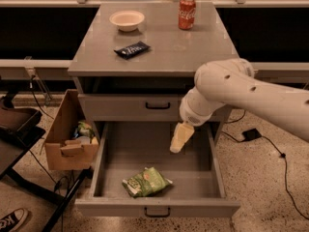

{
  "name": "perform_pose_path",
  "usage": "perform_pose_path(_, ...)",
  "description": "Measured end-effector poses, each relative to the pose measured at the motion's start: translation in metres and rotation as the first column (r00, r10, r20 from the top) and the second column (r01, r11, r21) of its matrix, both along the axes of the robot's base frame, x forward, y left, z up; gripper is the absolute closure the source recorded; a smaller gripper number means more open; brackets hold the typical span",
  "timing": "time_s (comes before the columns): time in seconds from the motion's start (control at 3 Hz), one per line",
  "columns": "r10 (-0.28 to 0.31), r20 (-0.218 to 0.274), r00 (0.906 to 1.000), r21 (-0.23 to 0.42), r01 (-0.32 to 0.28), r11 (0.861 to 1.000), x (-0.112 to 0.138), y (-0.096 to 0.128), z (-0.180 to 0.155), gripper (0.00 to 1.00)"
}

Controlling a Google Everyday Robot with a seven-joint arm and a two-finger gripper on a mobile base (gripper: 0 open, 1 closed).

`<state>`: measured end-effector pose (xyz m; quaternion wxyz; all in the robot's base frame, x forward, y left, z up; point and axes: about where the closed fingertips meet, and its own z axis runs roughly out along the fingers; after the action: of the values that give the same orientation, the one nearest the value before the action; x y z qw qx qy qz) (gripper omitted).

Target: Pick green jalapeno chip bag from middle drawer and place on counter

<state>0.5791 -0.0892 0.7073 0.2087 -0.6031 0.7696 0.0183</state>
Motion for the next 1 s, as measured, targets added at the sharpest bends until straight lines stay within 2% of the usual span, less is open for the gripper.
perform_pose_path(0.33,0.076,-0.049,0.9960,0.033,-0.074,0.997,-0.009,0.032,-0.059,0.00)
perform_pose_path(0.67,0.138,-0.069,0.9880,0.063,-0.134,0.989,-0.008,0.062,-0.112,0.00)
perform_pose_path(1.0,0.199,-0.089,0.9759,0.075,-0.193,0.978,-0.004,0.091,-0.165,0.00)
